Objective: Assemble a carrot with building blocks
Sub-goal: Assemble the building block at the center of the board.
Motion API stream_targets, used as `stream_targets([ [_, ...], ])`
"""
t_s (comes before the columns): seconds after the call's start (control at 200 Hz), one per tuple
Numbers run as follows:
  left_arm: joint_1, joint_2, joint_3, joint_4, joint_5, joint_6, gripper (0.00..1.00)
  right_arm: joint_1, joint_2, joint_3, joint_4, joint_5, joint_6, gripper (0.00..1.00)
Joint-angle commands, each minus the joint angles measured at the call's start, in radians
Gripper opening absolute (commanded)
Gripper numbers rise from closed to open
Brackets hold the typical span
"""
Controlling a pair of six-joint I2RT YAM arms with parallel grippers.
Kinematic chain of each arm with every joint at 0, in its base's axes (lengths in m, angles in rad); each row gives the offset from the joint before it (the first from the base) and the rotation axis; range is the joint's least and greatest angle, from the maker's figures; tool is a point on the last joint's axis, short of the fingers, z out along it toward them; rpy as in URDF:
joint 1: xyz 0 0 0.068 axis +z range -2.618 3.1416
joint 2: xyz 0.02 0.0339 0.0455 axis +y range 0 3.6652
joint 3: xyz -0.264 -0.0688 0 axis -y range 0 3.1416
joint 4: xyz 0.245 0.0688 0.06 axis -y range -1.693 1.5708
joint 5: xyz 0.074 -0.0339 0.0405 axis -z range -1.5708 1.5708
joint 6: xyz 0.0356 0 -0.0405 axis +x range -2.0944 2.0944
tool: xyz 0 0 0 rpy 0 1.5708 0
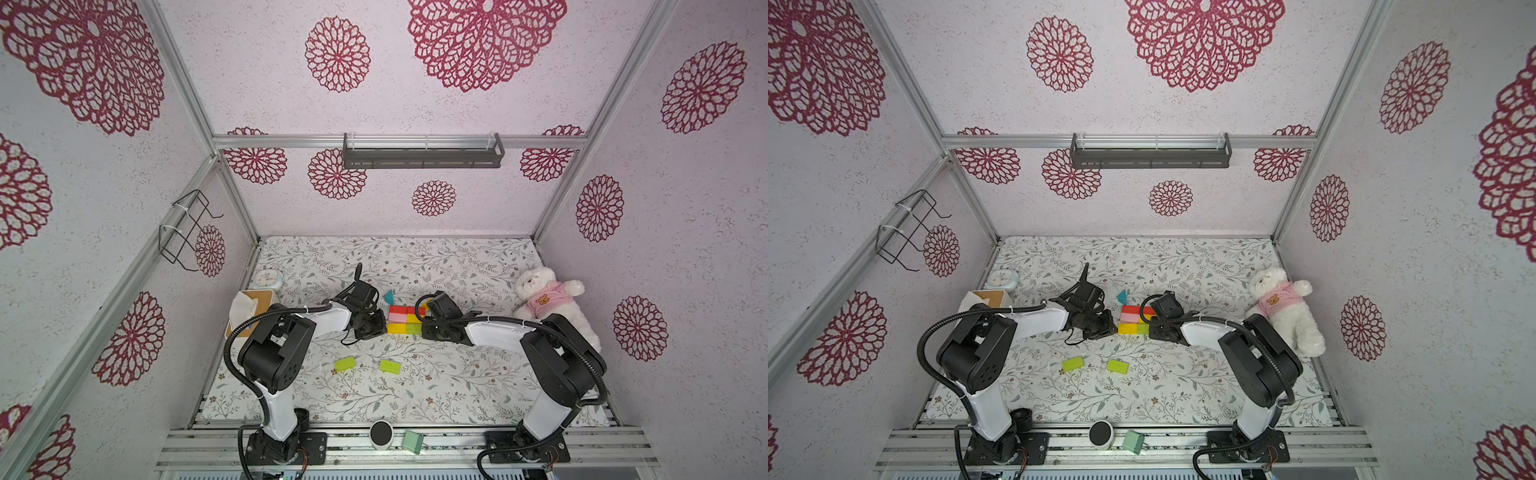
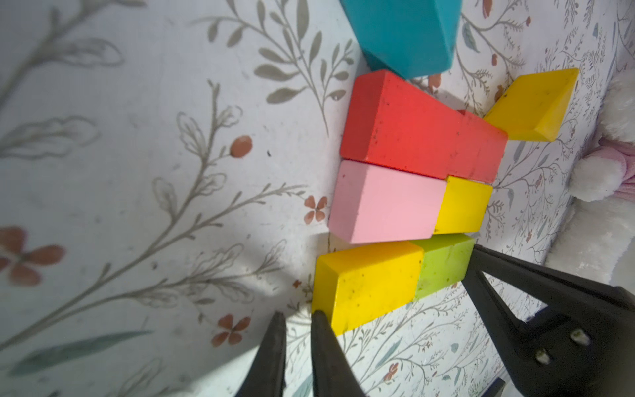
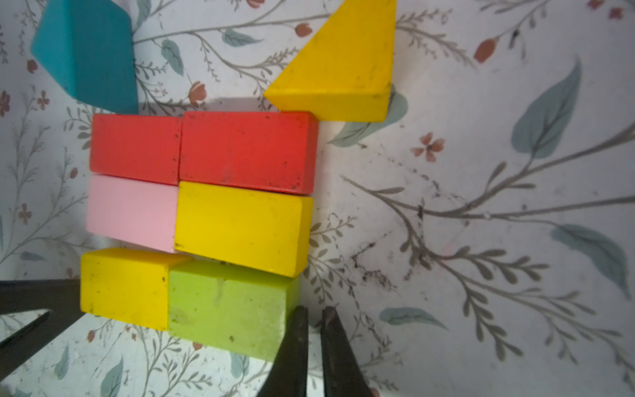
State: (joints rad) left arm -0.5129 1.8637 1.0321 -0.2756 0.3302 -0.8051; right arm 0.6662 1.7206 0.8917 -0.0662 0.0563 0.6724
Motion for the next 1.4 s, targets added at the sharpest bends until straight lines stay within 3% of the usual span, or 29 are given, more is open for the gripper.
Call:
stream_targets([
  [0.0,0.001,0.028,0.022,0.004,0.010,-0.002,0.19,0.015,0.001,0.030,0.009,-0.008,0.000,0.15],
  [0.701,0.001,0.037,0.044,-0.011,0.013,0.026,0.19,0.016,-0.008,0.030,0.004,0.022,0.029,0.19],
  [0.961,0.003,-0.017,0.031,-0.016,-0.034,0.027,0.19,0.012,-0.085,0.014,-0.027,0.083,0.032,0.34],
  [1.226,0.013,-0.075,0.000,-0.019,-0.058,0.026,0.20,0.014,-0.201,-0.031,-0.093,0.112,0.044,0.38],
  [1.396,0.013,-0.126,-0.039,-0.022,-0.073,0.023,0.20,0.114,-0.253,-0.014,-0.198,0.168,0.036,0.41],
])
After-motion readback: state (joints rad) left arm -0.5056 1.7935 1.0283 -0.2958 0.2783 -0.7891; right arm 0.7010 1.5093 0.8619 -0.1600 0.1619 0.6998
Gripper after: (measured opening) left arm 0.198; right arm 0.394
